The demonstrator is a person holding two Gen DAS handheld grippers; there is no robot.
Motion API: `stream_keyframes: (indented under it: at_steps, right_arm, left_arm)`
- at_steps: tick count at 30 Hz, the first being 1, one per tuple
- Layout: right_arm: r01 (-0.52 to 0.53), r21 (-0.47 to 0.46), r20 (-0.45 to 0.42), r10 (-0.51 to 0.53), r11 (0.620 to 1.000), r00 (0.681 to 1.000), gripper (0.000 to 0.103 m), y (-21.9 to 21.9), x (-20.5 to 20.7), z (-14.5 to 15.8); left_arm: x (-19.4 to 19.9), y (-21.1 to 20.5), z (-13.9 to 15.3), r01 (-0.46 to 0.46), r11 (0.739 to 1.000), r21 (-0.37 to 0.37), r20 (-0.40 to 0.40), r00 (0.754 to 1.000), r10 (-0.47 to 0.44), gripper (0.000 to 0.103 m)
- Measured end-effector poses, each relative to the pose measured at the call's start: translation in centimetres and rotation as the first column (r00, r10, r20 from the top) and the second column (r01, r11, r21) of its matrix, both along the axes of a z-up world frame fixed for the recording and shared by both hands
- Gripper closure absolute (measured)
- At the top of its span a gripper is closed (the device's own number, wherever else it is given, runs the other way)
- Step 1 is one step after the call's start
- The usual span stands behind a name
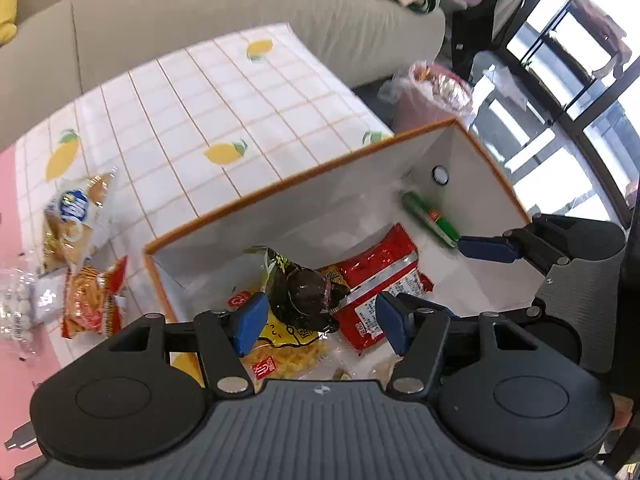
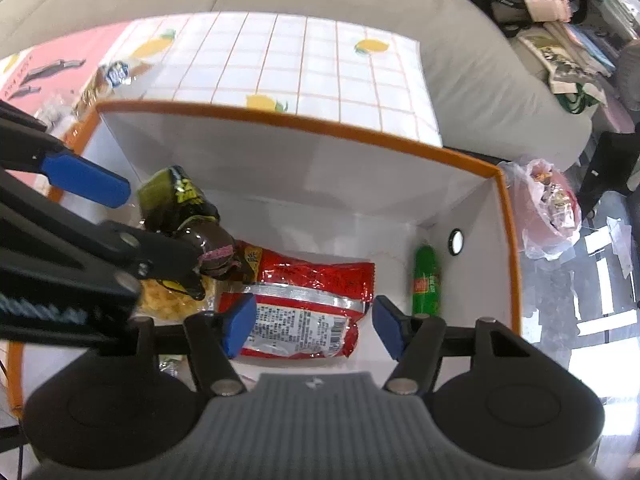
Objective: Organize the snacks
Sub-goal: 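Open both tools to drop the snacks into the box, then move both open tools back over the remaining snacks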
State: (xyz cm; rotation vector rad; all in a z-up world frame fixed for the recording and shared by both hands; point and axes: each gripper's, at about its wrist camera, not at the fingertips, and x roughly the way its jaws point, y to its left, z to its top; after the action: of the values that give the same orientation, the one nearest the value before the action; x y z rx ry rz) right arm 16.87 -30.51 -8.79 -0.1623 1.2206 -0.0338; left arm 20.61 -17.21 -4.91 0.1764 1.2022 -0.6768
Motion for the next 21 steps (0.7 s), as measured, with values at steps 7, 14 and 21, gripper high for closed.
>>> stream_keyframes:
  at_steps: [7, 14, 21]
  right_arm:
    - [0.106, 0.074, 0.154, -0.116, 0.992, 0.981, 0.037, 0.2, -2.8, 3.5]
    - [0.154, 0.249, 0.296, -0.227, 0.956, 0.928, 0.032, 2.0, -5.9, 6.5]
    - [0.126, 0.316, 0.363, -0.243, 0.940, 0.900, 0.030, 6.2, -8.4, 6.9]
  left_arm:
    - [-2.5, 2.5, 4.0, -0.028, 0.998, -0.063, 0.160, 0.986, 0.037, 0.031]
    - [-5.5, 5.9, 6.9, -0.089, 0.987, -0.131, 0.308, 0.943, 0.126, 0.031]
    - [-8.0, 10.7, 7.0, -0.177, 0.973, -0.151, 0.402, 0.888, 0.224, 0.031]
